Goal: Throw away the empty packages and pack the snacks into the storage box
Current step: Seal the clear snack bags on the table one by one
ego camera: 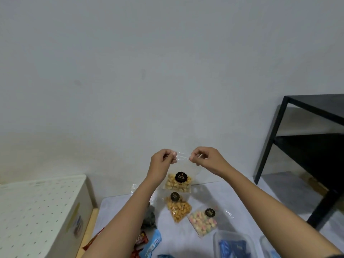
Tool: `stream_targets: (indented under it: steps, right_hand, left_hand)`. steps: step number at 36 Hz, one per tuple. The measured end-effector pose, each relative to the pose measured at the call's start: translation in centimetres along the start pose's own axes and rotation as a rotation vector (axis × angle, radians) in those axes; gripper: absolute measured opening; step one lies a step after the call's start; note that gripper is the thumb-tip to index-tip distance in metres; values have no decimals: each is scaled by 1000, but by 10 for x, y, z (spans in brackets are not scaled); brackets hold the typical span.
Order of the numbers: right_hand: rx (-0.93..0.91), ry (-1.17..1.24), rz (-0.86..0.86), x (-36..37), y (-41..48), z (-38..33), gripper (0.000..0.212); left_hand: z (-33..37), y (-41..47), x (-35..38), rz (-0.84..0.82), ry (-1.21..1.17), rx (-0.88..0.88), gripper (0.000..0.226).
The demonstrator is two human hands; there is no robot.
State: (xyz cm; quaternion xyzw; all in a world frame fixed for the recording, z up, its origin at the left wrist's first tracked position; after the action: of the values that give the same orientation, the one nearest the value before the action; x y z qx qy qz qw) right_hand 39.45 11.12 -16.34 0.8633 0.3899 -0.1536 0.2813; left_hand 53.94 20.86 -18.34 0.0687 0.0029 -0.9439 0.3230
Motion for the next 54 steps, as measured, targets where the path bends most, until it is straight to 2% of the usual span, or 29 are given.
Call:
stream_targets:
  steps: [5,10,16,21,27,35,48,52,54]
  right_hand:
    - [-10,-184,-43,0,5,-7,16]
    - [17,-338,-52,-4,5,-9,10]
    - [76,-265,-107,-1,-5,-5,10]
    - [77,-226,-61,-4,-10,-12,13]
    - [111,-290,-61,-10,-15,-14,12]
    - [44,-194,-14,-20,-23,-19,10]
    - [100,-342,106,-32,-38,-20,19]
    - [111,-433,36,-28,-38,-22,16]
    - [114,-370,-19,-26,-37,-20,13]
  left_hand:
    - [6,-3,6,-41,18,6,13]
    - [14,-5,12,-79,9,1,12]
    - [13,-9,15,-118,27,-43,13]
    - [15,-16,22,-143,34,-56,19]
    - [20,-23,37,-249,88,-74,23]
    - [20,-25,36,-187,60,-56,20]
    - [19,-37,57,-226,27,-90,22]
    - [16,-40,57,-230,53,-94,22]
    - [14,-42,54,-212,65,-90,21]
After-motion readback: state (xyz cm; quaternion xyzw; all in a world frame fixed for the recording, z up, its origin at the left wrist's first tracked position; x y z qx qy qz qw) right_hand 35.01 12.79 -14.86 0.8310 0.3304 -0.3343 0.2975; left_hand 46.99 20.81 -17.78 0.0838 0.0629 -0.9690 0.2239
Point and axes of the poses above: each hand's wrist, its own y-axis towards the middle knuckle, its own x-axis out of the palm, z = x × y, the point moved 7 cm from there along y, towards the middle knuckle, and after that the axes turned 13 degrees about -x, right-handed, at the moved point
